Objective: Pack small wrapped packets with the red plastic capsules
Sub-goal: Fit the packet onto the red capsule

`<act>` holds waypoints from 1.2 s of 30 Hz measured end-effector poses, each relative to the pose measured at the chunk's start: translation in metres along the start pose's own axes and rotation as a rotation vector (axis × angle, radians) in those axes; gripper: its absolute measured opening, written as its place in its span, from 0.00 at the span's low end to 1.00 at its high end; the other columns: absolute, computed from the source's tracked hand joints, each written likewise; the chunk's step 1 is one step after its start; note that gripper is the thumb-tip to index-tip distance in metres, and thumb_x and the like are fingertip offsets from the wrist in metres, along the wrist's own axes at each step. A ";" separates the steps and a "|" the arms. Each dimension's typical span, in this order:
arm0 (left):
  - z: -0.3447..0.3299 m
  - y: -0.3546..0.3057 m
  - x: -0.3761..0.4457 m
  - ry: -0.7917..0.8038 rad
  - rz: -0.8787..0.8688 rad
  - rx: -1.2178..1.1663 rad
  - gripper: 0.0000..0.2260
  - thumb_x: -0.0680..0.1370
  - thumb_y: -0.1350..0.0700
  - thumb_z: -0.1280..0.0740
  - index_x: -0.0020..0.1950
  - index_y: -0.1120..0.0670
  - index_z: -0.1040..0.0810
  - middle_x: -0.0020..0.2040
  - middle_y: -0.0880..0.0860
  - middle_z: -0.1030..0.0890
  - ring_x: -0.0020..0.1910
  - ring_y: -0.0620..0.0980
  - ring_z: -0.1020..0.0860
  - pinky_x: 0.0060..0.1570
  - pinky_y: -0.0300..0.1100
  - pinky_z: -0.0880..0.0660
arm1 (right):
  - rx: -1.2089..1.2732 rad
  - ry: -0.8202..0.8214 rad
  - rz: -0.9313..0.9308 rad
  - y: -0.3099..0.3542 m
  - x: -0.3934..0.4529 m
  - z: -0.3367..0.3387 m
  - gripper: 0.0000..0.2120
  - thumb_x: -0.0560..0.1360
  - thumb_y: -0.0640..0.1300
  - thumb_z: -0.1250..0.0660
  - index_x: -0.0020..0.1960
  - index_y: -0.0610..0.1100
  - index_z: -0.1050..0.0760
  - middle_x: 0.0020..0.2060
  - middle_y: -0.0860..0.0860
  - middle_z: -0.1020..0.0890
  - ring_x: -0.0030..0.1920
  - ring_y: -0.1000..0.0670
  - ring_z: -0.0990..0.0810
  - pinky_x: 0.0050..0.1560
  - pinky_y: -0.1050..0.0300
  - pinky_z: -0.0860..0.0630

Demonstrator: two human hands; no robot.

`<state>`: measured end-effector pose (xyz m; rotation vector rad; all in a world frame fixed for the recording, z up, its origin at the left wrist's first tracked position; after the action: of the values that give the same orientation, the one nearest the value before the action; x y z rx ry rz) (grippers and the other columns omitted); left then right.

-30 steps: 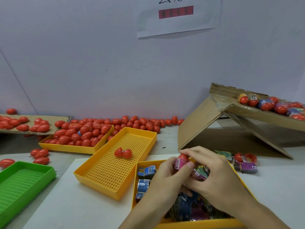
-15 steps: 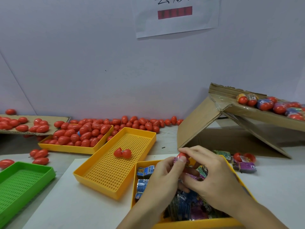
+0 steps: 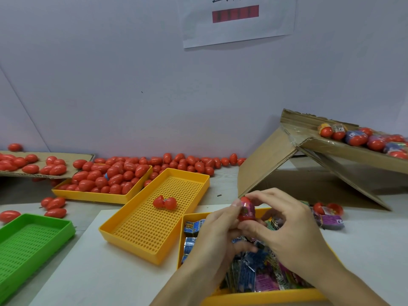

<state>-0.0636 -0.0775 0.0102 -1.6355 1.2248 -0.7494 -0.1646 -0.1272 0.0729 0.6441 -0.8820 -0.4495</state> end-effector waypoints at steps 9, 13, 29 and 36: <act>-0.007 0.006 -0.002 0.073 0.078 -0.098 0.24 0.76 0.48 0.39 0.61 0.68 0.25 0.45 0.65 0.16 0.41 0.54 0.17 0.35 0.43 0.22 | 0.024 0.034 -0.046 -0.007 0.000 -0.005 0.28 0.66 0.65 0.31 0.62 0.53 0.20 0.52 0.62 0.20 0.55 0.57 0.21 0.50 0.63 0.23; -0.003 0.008 0.000 0.036 0.089 -0.099 0.21 0.77 0.48 0.37 0.60 0.65 0.23 0.47 0.64 0.16 0.41 0.53 0.17 0.35 0.43 0.22 | -0.020 0.052 -0.044 -0.006 -0.001 -0.007 0.26 0.70 0.62 0.33 0.64 0.52 0.20 0.52 0.62 0.20 0.56 0.59 0.22 0.51 0.67 0.24; 0.014 0.004 0.002 -0.122 0.038 0.037 0.14 0.77 0.53 0.29 0.56 0.62 0.22 0.44 0.60 0.15 0.42 0.55 0.15 0.38 0.43 0.19 | -0.029 0.129 -0.046 -0.003 -0.003 -0.016 0.22 0.73 0.62 0.38 0.64 0.57 0.23 0.50 0.65 0.19 0.55 0.63 0.21 0.52 0.67 0.24; 0.033 -0.001 -0.001 -0.235 0.014 -0.009 0.10 0.74 0.63 0.28 0.55 0.63 0.20 0.50 0.65 0.16 0.44 0.56 0.16 0.38 0.42 0.20 | 0.101 -0.003 -0.162 -0.020 -0.002 -0.003 0.21 0.76 0.55 0.35 0.68 0.51 0.24 0.49 0.63 0.19 0.44 0.64 0.21 0.38 0.70 0.26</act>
<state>-0.0352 -0.0664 -0.0019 -1.6682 1.0719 -0.5261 -0.1655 -0.1400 0.0566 0.8117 -0.8627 -0.5537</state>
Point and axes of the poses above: each hand's wrist, its own x-axis towards the middle knuckle, its own z-axis out of the back of the hand, y = z × x, the point moved 10 cm from there along x, towards the middle knuckle
